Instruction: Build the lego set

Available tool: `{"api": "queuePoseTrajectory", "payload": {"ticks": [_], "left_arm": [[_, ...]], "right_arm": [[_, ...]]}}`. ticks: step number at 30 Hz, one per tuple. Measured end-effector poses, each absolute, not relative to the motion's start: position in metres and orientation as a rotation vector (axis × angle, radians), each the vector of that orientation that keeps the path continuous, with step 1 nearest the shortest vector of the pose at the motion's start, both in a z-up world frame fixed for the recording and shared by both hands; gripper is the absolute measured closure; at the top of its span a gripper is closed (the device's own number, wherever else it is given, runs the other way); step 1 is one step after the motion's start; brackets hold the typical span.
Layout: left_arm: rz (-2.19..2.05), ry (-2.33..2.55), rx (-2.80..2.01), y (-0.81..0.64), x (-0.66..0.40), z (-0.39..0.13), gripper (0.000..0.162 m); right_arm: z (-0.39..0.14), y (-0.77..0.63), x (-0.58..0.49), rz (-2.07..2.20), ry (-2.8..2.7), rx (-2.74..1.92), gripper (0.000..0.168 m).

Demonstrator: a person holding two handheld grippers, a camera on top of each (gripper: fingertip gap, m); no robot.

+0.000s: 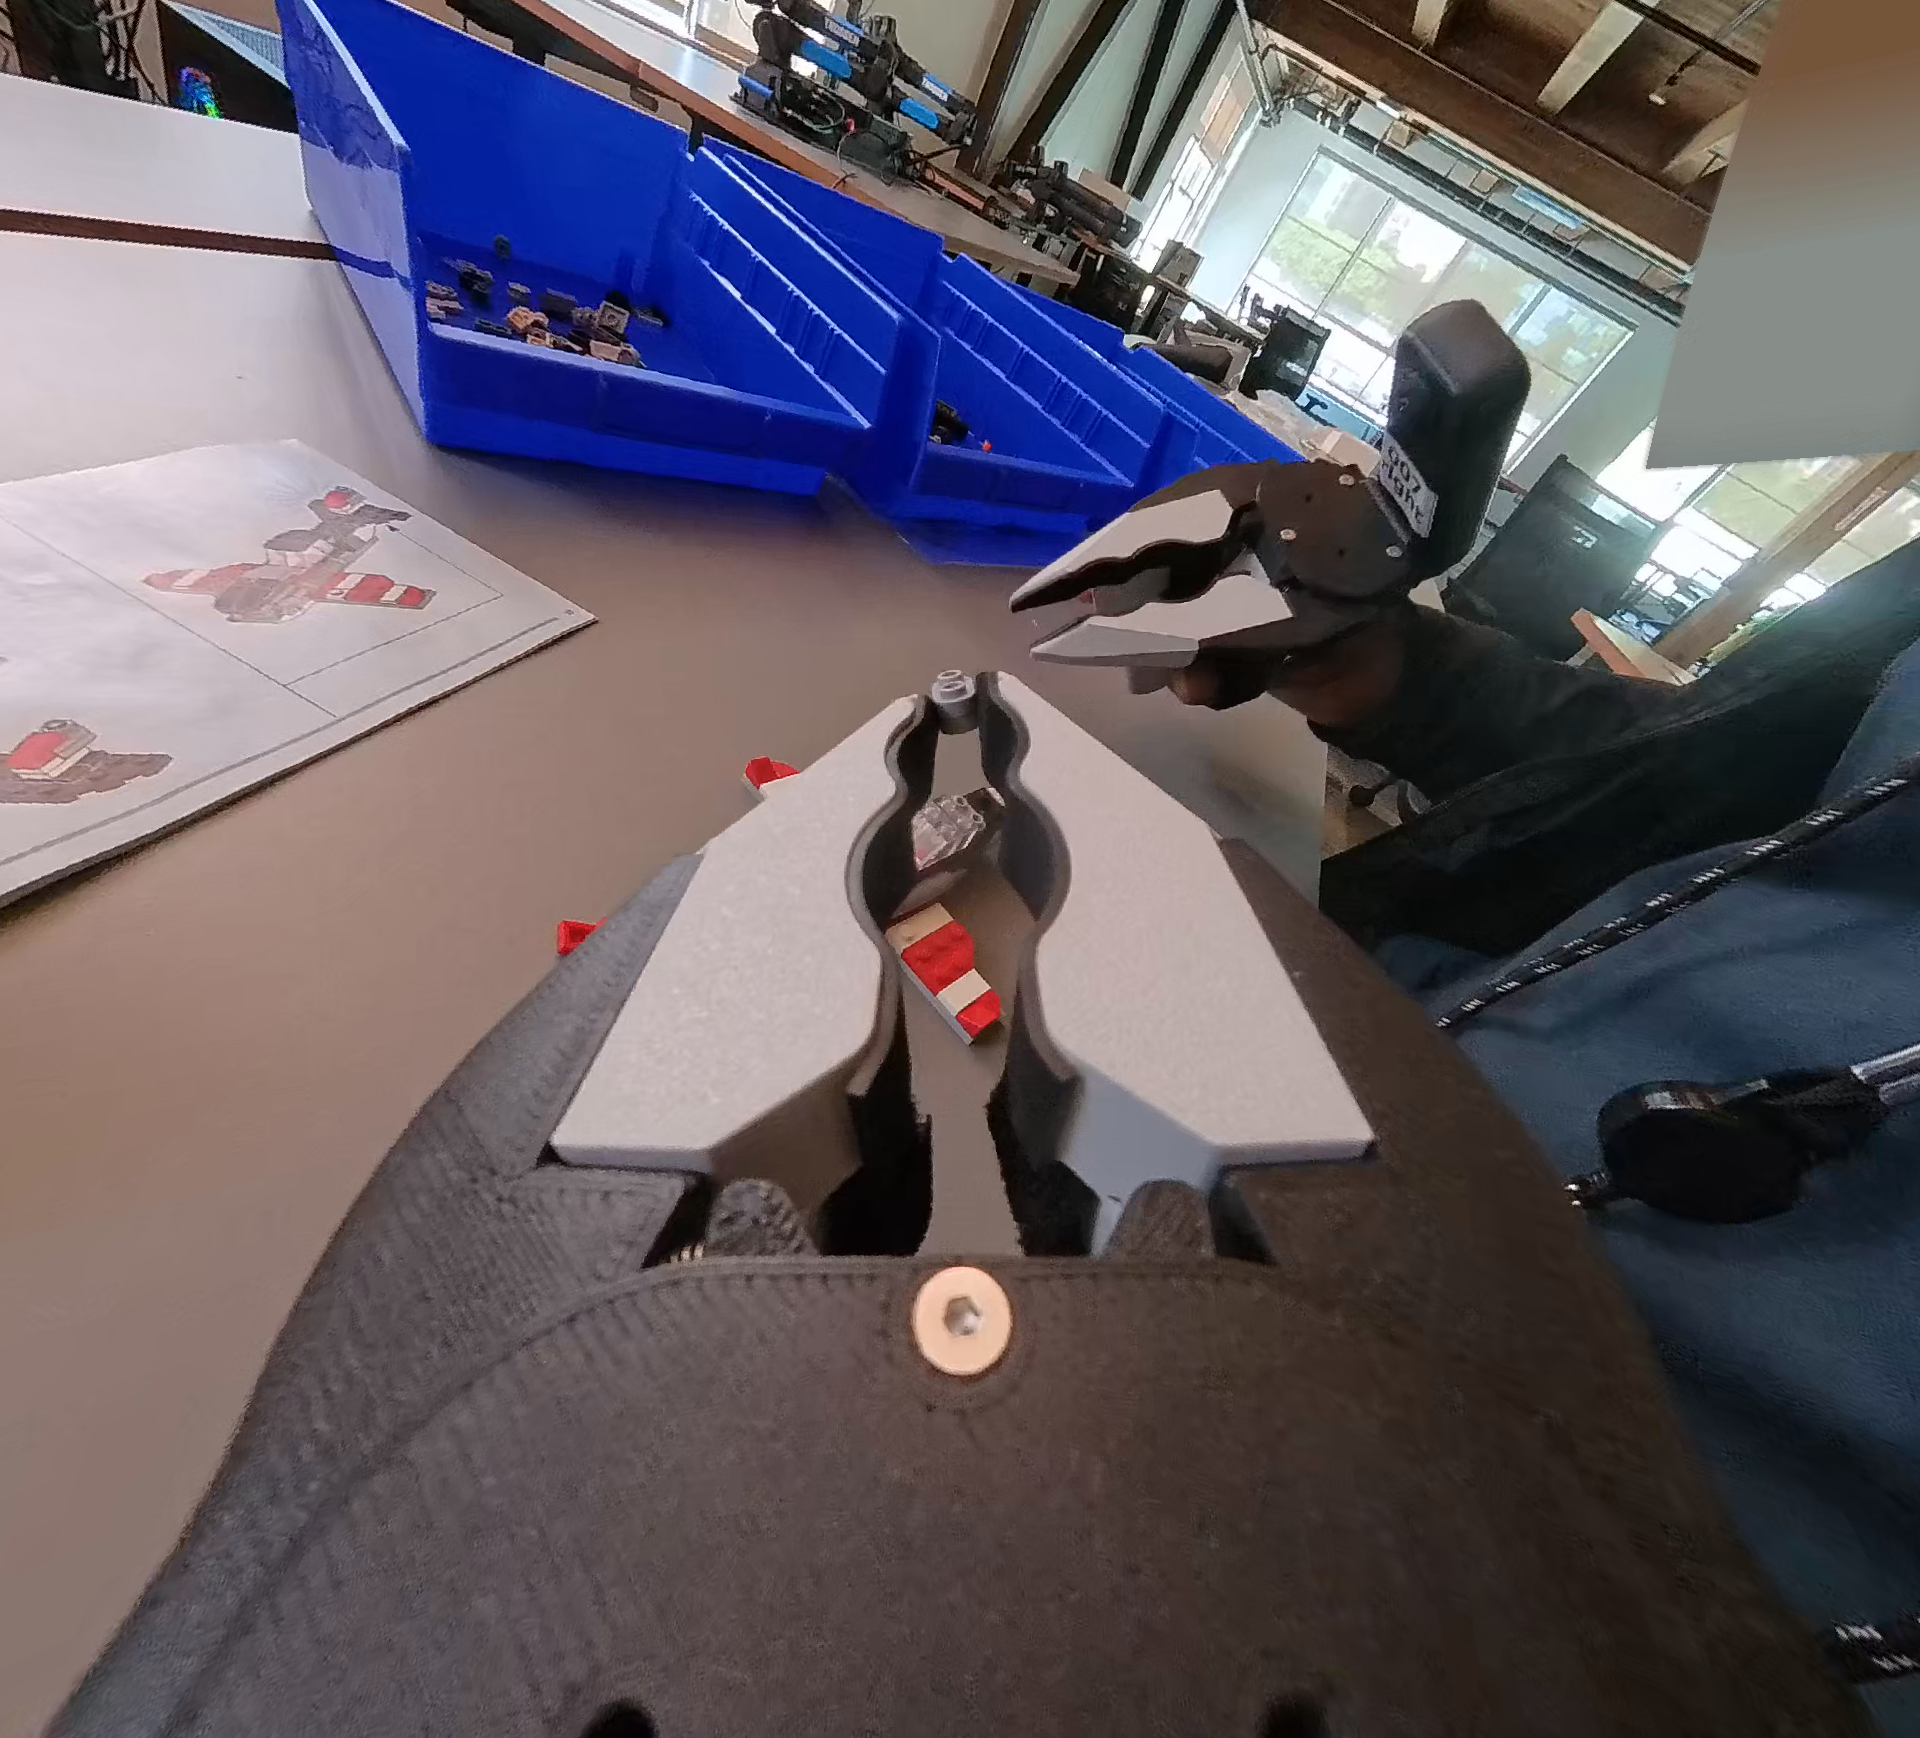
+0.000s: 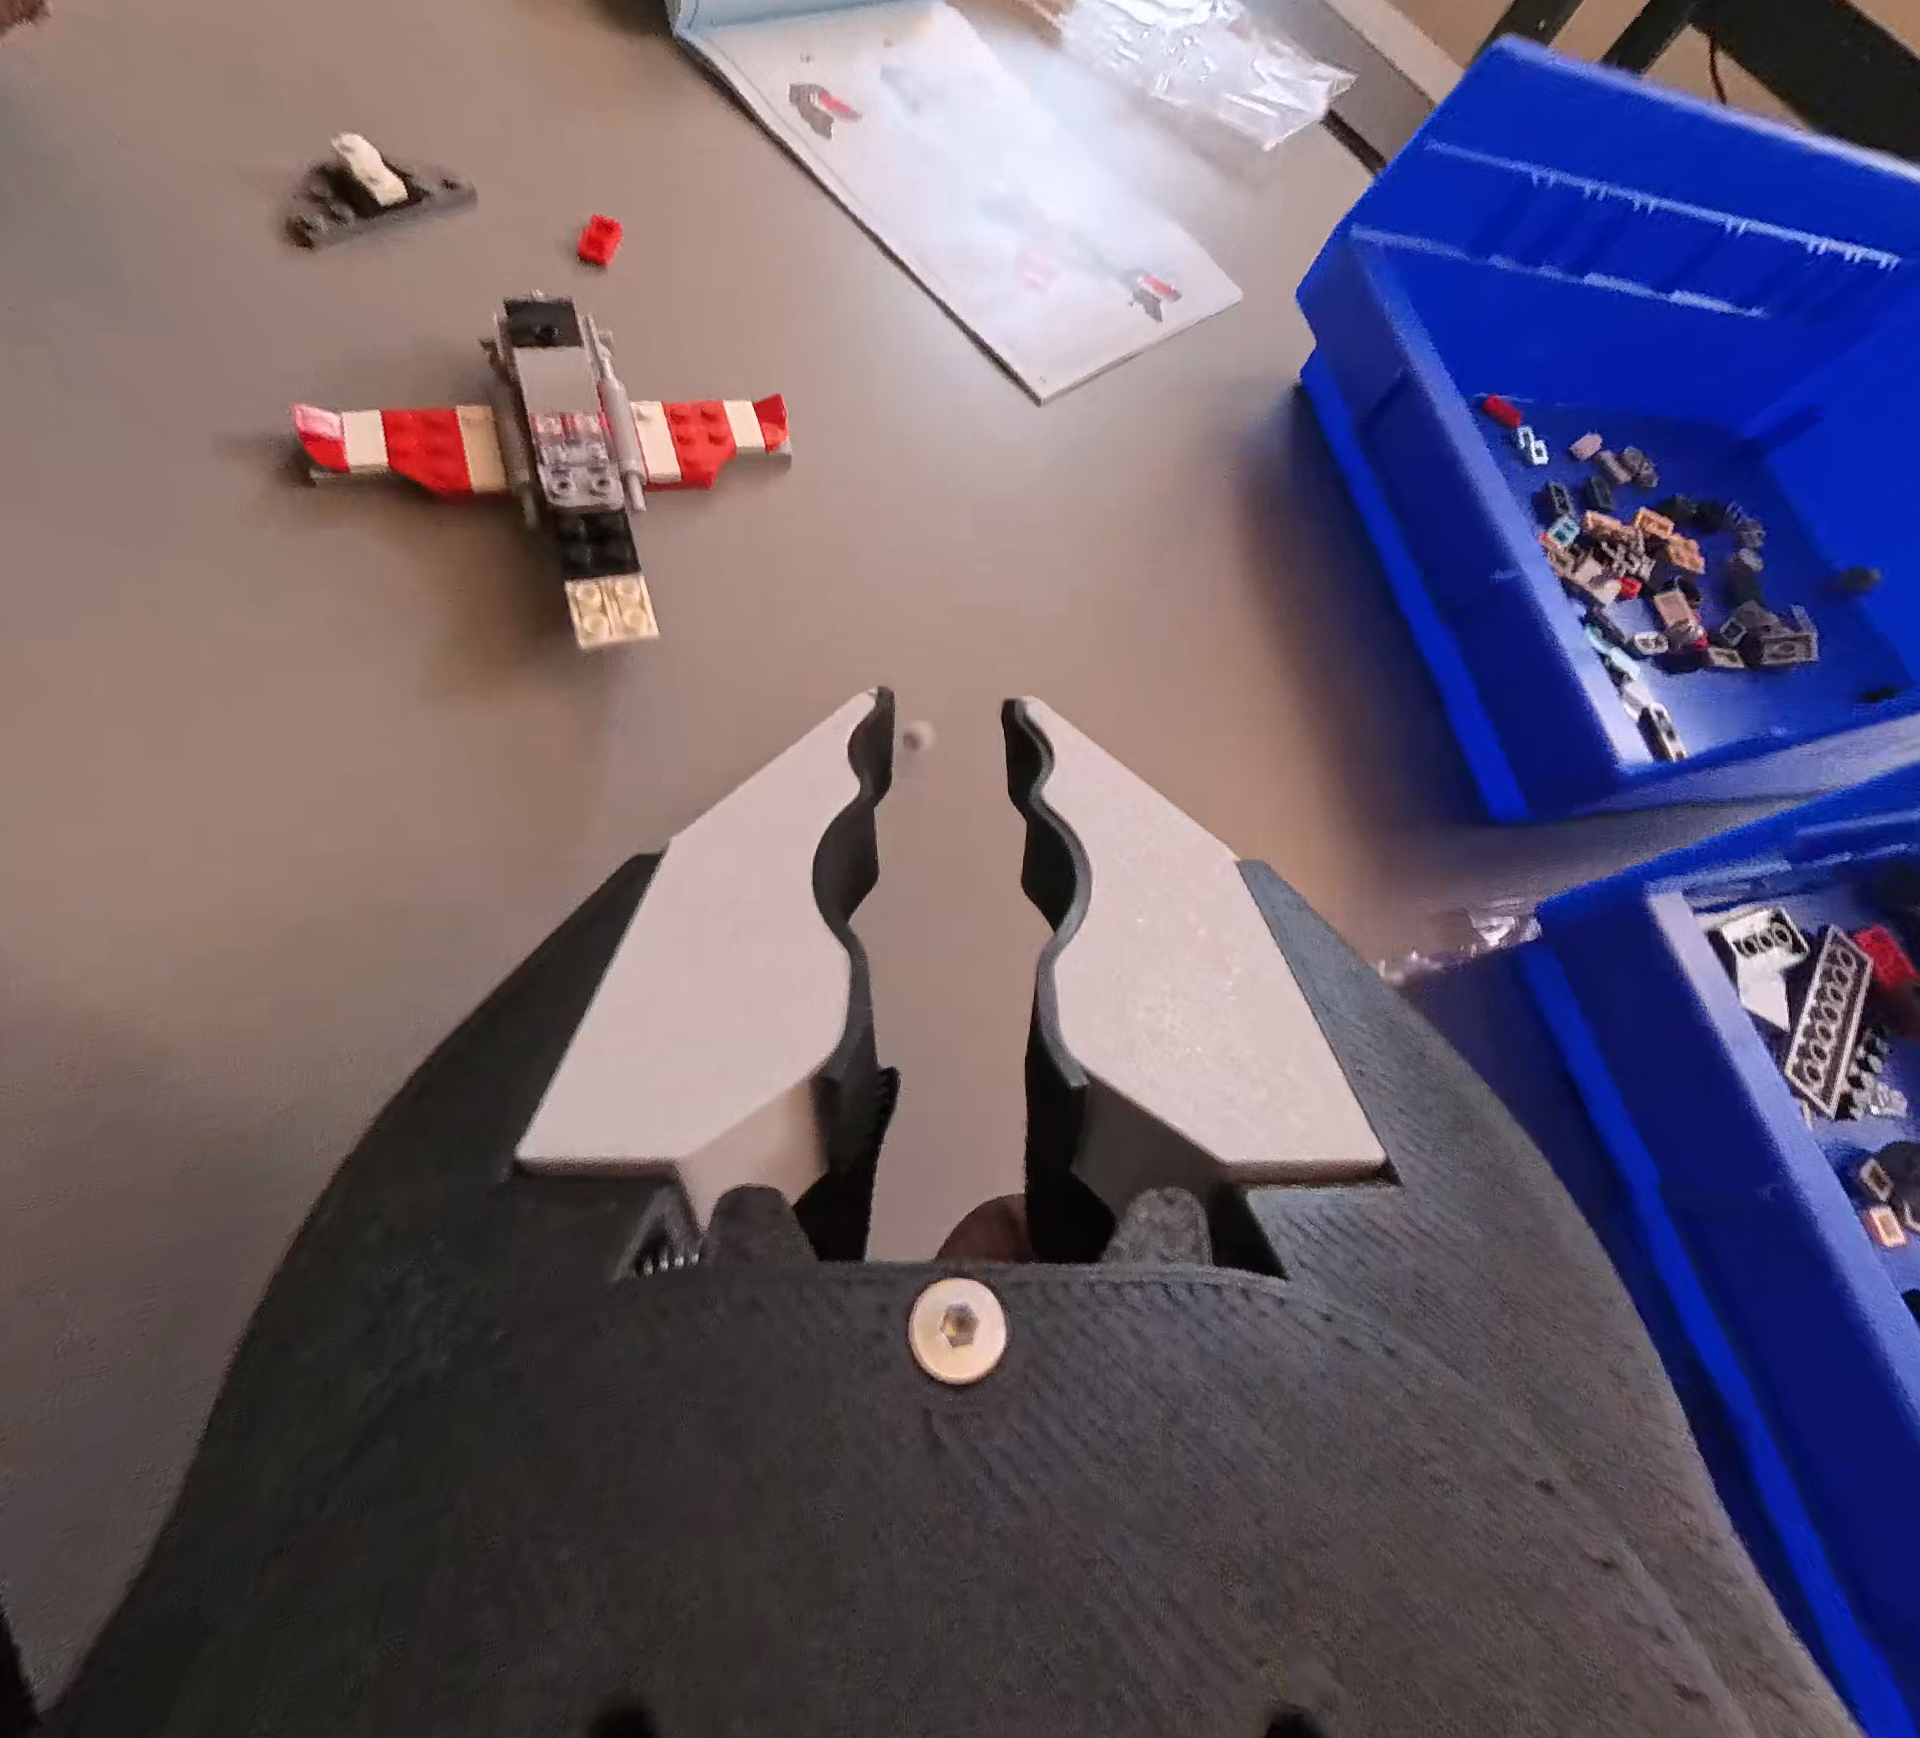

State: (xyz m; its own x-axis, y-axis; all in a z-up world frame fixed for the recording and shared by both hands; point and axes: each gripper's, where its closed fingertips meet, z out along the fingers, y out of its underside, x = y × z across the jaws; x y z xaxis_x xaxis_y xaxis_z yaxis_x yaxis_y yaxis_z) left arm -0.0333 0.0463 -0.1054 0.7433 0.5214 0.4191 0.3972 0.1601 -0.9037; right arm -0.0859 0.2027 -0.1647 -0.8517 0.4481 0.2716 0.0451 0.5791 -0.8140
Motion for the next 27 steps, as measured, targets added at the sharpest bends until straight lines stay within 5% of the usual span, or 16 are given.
{"api": "queuePoseTrajectory", "payload": {"ticks": [27], "left_arm": [[0.107, -0.809, -1.458, 0.044, -0.033, -0.107, 0.154]], "right_arm": [[-0.196, 0.162, -0.085, 1.152, -2.525, -0.366, 0.156]]}}
